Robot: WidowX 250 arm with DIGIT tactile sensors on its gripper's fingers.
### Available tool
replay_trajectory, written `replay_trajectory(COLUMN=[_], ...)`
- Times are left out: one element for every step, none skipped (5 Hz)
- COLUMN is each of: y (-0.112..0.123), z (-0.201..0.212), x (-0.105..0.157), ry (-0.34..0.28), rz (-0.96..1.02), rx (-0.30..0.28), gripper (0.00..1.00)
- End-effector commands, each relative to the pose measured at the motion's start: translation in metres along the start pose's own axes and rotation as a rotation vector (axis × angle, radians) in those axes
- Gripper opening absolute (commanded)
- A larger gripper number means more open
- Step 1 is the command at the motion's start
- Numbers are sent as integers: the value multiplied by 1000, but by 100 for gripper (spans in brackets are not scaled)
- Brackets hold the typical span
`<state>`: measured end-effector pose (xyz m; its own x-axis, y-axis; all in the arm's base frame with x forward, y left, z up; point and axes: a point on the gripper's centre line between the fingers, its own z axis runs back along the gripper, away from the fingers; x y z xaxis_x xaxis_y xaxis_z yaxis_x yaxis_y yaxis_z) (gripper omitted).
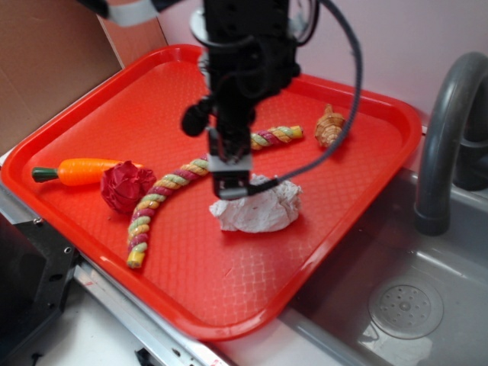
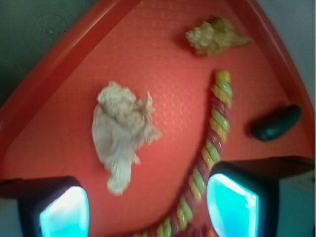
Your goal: Grab the white paper.
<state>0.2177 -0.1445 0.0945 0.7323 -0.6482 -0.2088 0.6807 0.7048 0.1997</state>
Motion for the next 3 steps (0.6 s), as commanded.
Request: replay_trajectory(y=[-21, -22, -22], z=[-35, -43, -48], x=[7, 5, 6], ry=[88, 134, 157], rz=[-157, -213, -198], rx=[1, -20, -34], gripper=[100, 100, 100])
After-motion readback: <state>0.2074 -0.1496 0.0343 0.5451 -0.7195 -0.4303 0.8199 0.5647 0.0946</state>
